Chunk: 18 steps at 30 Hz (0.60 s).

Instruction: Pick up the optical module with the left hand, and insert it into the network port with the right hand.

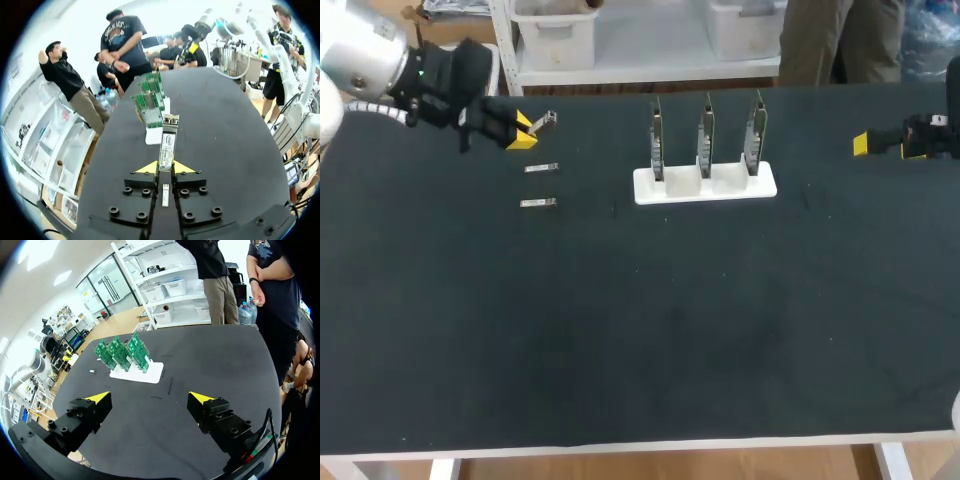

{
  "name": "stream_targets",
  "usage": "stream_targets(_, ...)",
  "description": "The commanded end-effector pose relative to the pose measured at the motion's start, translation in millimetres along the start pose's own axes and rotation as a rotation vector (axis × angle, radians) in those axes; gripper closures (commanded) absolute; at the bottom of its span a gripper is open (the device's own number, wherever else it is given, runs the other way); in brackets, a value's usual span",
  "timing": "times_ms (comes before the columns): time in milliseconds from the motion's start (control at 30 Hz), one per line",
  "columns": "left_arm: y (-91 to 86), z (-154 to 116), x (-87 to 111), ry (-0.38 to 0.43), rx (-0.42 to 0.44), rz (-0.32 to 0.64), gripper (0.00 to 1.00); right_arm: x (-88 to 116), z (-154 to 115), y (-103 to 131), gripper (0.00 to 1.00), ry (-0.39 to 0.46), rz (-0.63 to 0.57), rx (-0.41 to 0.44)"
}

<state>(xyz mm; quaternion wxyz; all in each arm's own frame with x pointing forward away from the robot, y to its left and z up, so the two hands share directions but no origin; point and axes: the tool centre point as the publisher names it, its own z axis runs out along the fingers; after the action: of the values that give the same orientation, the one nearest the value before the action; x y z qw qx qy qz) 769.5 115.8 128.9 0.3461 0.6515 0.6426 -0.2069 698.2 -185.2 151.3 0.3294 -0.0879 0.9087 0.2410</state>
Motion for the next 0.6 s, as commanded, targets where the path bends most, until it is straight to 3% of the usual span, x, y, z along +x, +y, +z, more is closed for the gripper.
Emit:
stream_targets(33, -8.4, 1.6, 8.8, -0.119, -0.008, 0.008, 1.00, 0.0, 0.2, 0.3, 0.00, 0.000, 0.000, 0.001)
stream_targets(133, -12.2, 3.7, 7.2, -0.153, 0.002, 0.017, 1.00, 0.0, 0.2, 0.3, 0.00, 0.000, 0.000, 0.001)
stream_targets(600, -15.0, 6.2, 5.3, -0.131, 0.010, 0.033, 1.00, 0.0, 0.2, 0.3, 0.00, 0.000, 0.000, 0.001)
